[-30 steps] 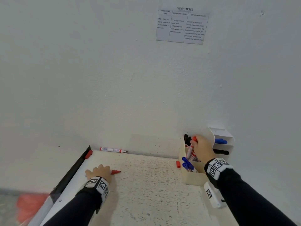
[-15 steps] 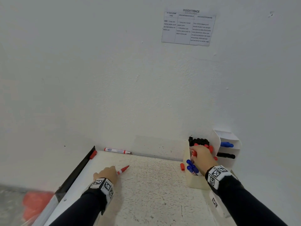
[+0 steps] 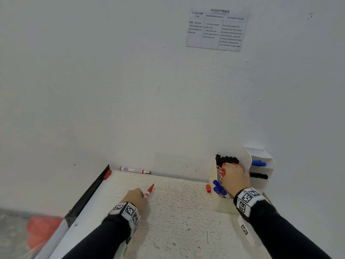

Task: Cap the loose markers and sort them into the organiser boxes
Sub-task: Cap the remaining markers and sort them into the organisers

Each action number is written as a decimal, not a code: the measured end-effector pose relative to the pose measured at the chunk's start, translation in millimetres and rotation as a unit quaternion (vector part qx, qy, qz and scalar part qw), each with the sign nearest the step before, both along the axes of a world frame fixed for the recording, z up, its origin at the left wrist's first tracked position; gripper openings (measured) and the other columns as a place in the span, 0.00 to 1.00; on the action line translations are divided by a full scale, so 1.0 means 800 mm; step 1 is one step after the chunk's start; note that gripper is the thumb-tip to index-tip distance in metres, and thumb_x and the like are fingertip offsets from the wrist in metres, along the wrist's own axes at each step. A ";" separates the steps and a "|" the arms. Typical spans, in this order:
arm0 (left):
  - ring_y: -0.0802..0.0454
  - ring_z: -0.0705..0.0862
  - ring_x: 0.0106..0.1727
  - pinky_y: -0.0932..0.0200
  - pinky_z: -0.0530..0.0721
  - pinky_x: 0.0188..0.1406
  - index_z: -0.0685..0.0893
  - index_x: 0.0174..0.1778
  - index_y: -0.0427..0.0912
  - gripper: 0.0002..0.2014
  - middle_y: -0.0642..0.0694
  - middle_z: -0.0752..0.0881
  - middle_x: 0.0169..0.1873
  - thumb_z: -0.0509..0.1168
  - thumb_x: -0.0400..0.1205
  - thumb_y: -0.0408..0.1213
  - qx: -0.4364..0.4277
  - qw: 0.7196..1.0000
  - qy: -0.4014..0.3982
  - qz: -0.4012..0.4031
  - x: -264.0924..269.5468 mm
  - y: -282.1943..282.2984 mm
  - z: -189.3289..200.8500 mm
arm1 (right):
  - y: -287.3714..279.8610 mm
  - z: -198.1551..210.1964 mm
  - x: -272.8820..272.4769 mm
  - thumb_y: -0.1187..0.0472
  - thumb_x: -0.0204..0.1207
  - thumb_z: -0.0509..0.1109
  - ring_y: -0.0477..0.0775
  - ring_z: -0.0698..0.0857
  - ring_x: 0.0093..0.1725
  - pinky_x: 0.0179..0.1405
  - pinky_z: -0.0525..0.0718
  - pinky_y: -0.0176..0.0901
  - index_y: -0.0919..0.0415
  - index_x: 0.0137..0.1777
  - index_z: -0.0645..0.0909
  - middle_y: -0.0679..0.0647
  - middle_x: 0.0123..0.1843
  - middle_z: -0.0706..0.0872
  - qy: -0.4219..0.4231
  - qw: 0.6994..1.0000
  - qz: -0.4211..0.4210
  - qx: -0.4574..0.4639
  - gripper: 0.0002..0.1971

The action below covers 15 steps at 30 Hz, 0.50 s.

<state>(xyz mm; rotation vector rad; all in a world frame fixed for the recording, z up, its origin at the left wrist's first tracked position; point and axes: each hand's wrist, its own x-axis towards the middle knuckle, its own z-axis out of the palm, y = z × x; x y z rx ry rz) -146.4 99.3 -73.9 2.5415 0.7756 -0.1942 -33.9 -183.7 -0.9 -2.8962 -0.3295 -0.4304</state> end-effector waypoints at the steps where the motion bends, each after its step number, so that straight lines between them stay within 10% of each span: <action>1: 0.52 0.79 0.48 0.60 0.77 0.56 0.79 0.60 0.42 0.21 0.47 0.82 0.50 0.53 0.84 0.54 -0.002 1.000 -0.001 -0.001 0.000 -0.001 0.000 | -0.003 -0.002 0.001 0.58 0.80 0.58 0.57 0.73 0.70 0.70 0.72 0.54 0.52 0.64 0.74 0.52 0.69 0.75 -0.005 1.000 -0.028 -0.006 0.14; 9: 0.50 0.81 0.59 0.61 0.77 0.57 0.77 0.63 0.42 0.19 0.44 0.82 0.60 0.54 0.85 0.51 -0.009 1.000 -0.013 -0.016 -0.004 -0.012 0.007 | 0.001 0.005 0.004 0.61 0.82 0.58 0.59 0.54 0.81 0.81 0.56 0.57 0.59 0.77 0.63 0.58 0.83 0.53 0.091 0.980 0.049 0.169 0.23; 13: 0.50 0.81 0.58 0.60 0.77 0.56 0.77 0.62 0.43 0.18 0.44 0.82 0.60 0.54 0.85 0.51 -0.021 1.000 -0.014 -0.012 -0.005 -0.015 0.007 | 0.029 0.026 -0.019 0.67 0.78 0.61 0.52 0.65 0.76 0.75 0.62 0.39 0.59 0.63 0.77 0.56 0.76 0.66 -0.016 0.971 0.132 0.200 0.14; 15: 0.51 0.80 0.54 0.61 0.77 0.54 0.77 0.61 0.43 0.18 0.45 0.82 0.59 0.54 0.85 0.52 -0.022 1.000 -0.014 -0.011 -0.006 -0.014 0.005 | 0.056 0.034 -0.034 0.68 0.79 0.60 0.43 0.77 0.57 0.59 0.69 0.23 0.60 0.56 0.79 0.53 0.62 0.76 0.007 0.957 0.188 0.220 0.10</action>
